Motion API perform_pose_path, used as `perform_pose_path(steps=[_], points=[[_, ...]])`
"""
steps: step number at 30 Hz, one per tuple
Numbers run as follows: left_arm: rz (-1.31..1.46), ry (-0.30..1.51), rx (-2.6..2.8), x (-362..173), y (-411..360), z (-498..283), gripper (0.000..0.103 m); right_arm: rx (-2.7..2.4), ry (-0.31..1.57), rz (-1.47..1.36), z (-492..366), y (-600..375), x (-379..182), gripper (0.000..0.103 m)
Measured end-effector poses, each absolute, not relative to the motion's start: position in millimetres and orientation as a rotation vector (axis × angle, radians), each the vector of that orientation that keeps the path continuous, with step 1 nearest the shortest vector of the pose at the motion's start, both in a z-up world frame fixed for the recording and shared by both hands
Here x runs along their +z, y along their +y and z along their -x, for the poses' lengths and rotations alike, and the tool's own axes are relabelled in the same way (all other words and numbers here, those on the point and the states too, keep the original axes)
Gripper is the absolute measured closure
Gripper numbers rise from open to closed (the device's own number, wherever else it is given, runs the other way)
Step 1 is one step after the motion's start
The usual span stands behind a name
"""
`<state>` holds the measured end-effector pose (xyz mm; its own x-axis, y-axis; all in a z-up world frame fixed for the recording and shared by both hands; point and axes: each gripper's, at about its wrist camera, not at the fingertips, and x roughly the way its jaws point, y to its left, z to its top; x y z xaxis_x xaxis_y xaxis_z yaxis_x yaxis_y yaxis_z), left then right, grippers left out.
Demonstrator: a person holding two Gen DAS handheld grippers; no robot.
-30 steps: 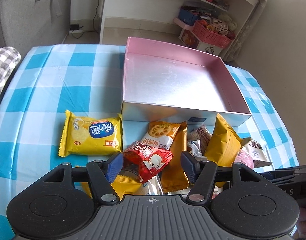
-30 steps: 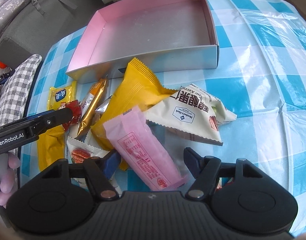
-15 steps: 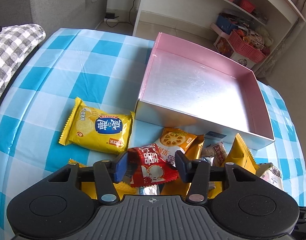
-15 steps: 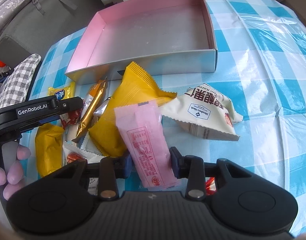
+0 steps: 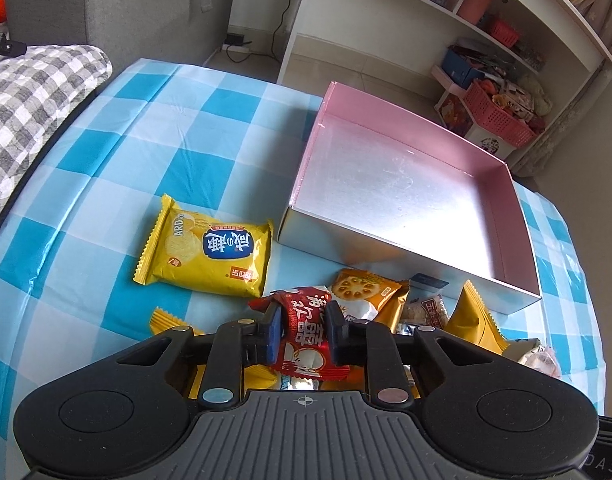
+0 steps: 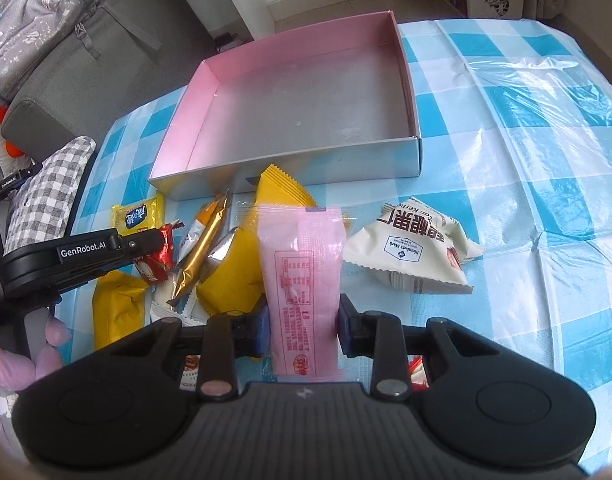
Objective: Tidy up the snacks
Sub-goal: 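Grasp the red candy packet with the left tool while the right tool grasps the pink bar, then carry both packets into the pink box and open both tools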
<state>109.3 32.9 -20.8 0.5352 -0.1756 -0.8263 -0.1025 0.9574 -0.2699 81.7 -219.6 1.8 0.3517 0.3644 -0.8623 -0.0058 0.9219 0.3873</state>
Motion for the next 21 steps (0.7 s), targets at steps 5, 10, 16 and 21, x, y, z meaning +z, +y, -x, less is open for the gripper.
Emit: perform_pose_path(steps=[5, 10, 16, 21], points=[[0.332, 0.973, -0.065, -9, 37, -104, 0.083, 0.231, 1.147, -0.401, -90, -231, 16, 0.074], [0.363, 0.92, -0.101, 8, 40, -101, 0.083, 0.218, 1.11, -0.462, -102, -240, 24, 0.074], [0.39, 0.86, -0.1, 16, 39, -115, 0.083, 0.203, 1.065, -0.518, -128, -241, 27, 0.074], [0.396, 0.847, -0.111, 12, 30, -141, 0.083, 0.175, 1.005, -0.508, -151, -240, 21, 0.074]])
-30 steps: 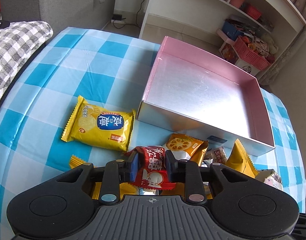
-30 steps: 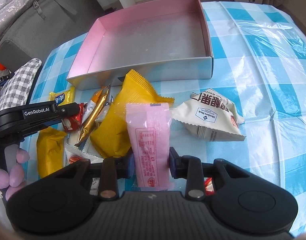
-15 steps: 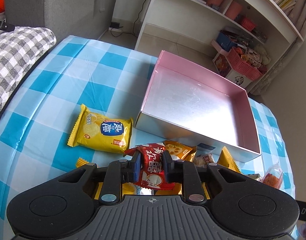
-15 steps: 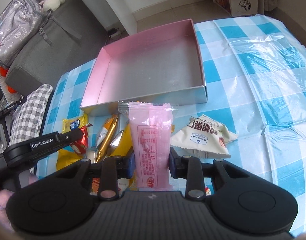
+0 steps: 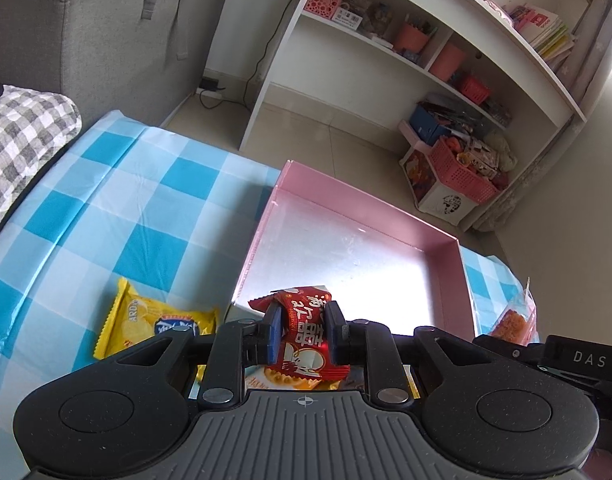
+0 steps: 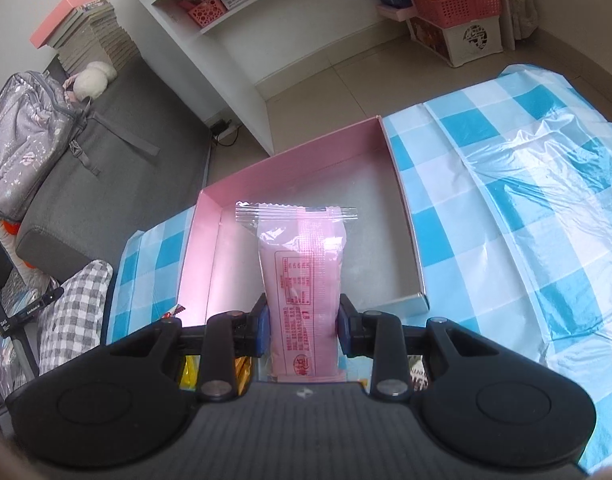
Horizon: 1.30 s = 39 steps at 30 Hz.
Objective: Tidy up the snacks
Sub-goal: 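Carry both packets into the pink box and open both tools, then withdraw both tools back over the snack pile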
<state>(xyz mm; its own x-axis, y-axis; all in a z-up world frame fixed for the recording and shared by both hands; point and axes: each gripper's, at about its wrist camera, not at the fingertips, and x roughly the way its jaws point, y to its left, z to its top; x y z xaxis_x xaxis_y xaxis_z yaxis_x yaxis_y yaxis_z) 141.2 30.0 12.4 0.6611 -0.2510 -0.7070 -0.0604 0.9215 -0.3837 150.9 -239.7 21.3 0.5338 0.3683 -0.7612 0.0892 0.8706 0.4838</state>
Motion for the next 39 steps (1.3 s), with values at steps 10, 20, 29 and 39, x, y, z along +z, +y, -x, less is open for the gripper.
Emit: perform_pose_path(steps=[10, 20, 29, 39], points=[[0.386, 0.819, -0.192, -9, 22, -176, 0.083, 0.163, 0.974, -0.525, -176, -246, -2, 0.074], [0.325, 0.814, -0.188, -25, 17, -186, 0.083, 0.157, 0.987, -0.487, -183, -238, -12, 0.074], [0.272, 0.832, -0.203, -25, 7, -183, 0.073, 0.12, 0.981, -0.489, -181, -244, -10, 0.056], [0.243, 0.818, -0.213, 2, 11, -156, 0.019, 0.123, 0.959, -0.507, -167, -253, 6, 0.023]])
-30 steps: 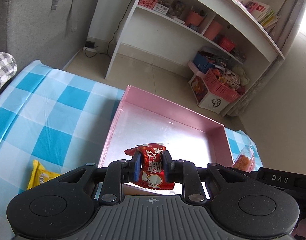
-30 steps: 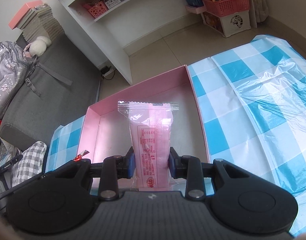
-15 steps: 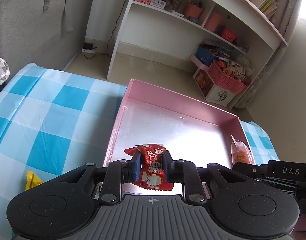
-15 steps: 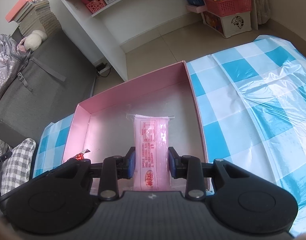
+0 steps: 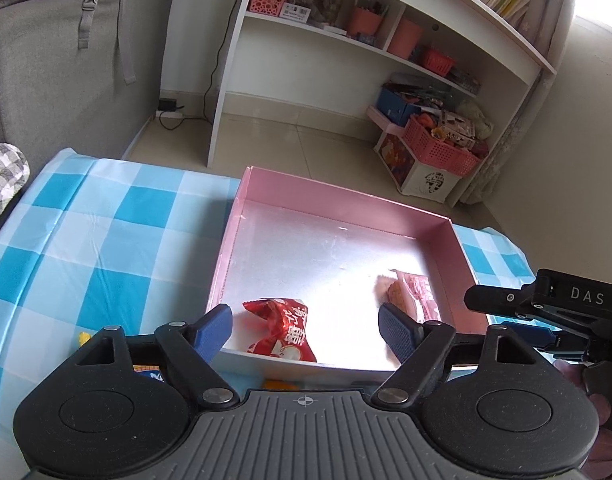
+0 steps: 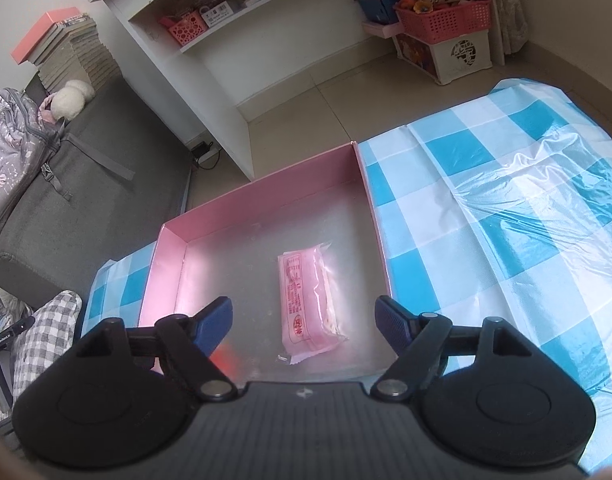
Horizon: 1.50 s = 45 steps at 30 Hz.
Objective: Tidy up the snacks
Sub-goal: 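Withdraw both tools back over the snack pile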
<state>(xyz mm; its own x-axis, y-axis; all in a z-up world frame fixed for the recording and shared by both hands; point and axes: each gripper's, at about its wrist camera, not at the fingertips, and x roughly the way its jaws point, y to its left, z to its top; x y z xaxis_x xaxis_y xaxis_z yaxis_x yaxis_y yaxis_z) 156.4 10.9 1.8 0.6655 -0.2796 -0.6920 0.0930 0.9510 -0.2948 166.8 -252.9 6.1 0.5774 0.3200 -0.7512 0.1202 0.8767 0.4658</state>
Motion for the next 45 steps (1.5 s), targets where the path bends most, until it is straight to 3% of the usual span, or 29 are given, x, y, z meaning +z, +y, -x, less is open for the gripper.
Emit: perform_pose_path(steps=[3, 15, 26, 45], points=[[0.221, 0.823, -0.213, 9, 13, -145, 0.012, 0.12, 0.949, -0.468, -159, -252, 14, 0.019], [0.131, 0.845, -0.221, 23, 28, -84, 0.004, 0.182, 0.915, -0.306, -116, -243, 37, 0.008], [0.074, 0.815, -0.204, 17, 47, -47, 0.004, 0.212, 0.853, -0.223, -81, -250, 34, 0.002], [0.031, 0.814, -0.205, -27, 74, -11, 0.004, 0.218, 0.976, -0.072, -31, -244, -9, 0.002]])
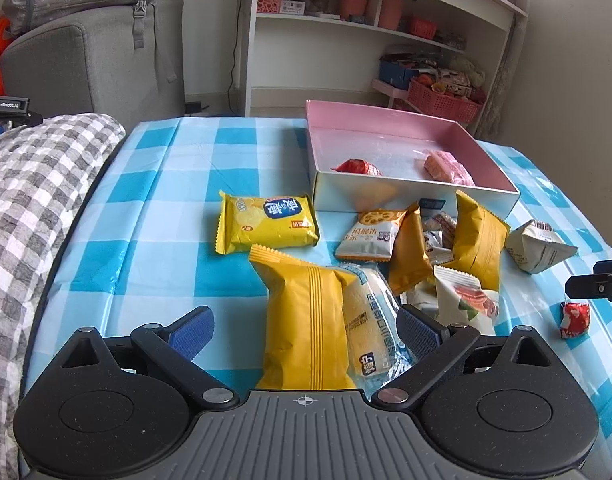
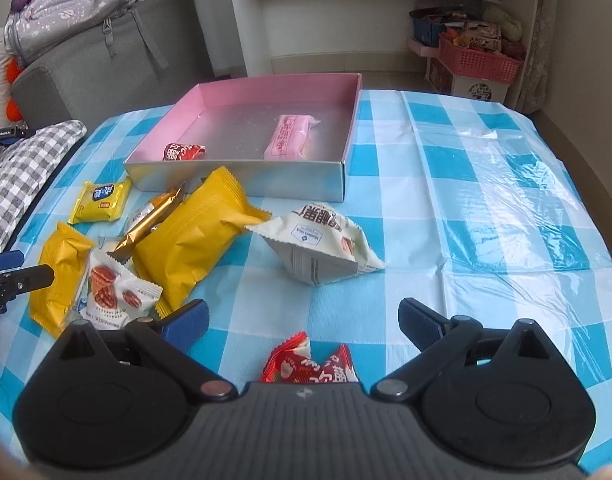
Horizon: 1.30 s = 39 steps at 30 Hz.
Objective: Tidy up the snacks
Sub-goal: 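Withdraw both tools back over the snack pile, then grasp the yellow pillow pack with the left tool while the right tool grasps a red candy packet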
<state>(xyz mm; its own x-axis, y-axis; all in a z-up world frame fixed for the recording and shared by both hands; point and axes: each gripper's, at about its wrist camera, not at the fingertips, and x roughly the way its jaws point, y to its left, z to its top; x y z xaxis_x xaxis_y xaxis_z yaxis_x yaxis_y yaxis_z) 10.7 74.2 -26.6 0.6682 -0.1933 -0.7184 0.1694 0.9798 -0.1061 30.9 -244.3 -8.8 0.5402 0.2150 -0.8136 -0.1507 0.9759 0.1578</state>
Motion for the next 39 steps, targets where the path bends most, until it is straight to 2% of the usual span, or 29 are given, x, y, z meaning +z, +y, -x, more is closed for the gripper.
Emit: perform_pose_path(steps=[9, 12, 13, 16, 18, 20, 21, 22, 23, 24, 25, 26, 27, 39], points=[[0.052, 0.858, -0.229, -39, 74, -12, 0.008, 0.232, 1.093, -0.044, -25, -238, -29, 0.004], [0.049, 0.874, -0.235, -41, 72, -13, 0.011, 0.238, 1.143, -0.033, -25, -236, -35, 0.009], [0.038, 0.883, -0.231, -42, 70, -14, 0.014, 0.241, 1.159, -0.042, -26, -236, -37, 0.015], [0.026, 0.909, -0.218, -45, 67, -18, 0.025, 0.234, 1.17, -0.043, -25, -236, -36, 0.017], [0.033, 0.922, -0.217, -47, 67, -20, 0.033, 0.227, 1.173, -0.033, -24, -235, -35, 0.022], [0.033, 0.928, -0.212, -47, 65, -21, 0.039, 0.217, 1.175, -0.02, -23, -234, -34, 0.03], [0.034, 0.931, -0.207, -47, 65, -22, 0.047, 0.212, 1.174, -0.003, -22, -233, -34, 0.033], [0.034, 0.937, -0.194, -47, 65, -22, 0.054, 0.205, 1.17, 0.015, -22, -233, -33, 0.041], [0.037, 0.944, -0.183, -47, 65, -24, 0.057, 0.205, 1.165, 0.025, -22, -233, -32, 0.048], [0.046, 0.948, -0.18, -46, 66, -24, 0.059, 0.203, 1.164, 0.026, -22, -234, -31, 0.05], [0.055, 0.95, -0.174, -46, 66, -25, 0.06, 0.197, 1.164, 0.028, -24, -235, -31, 0.053], [0.059, 0.952, -0.169, -45, 66, -26, 0.061, 0.191, 1.163, 0.034, -24, -235, -30, 0.063], [0.059, 0.953, -0.166, -45, 66, -26, 0.061, 0.19, 1.159, 0.035, -24, -235, -28, 0.066], [0.044, 0.919, -0.189, -22, 59, -24, 0.063, 0.209, 1.127, 0.017, -30, -226, -11, 0.068]])
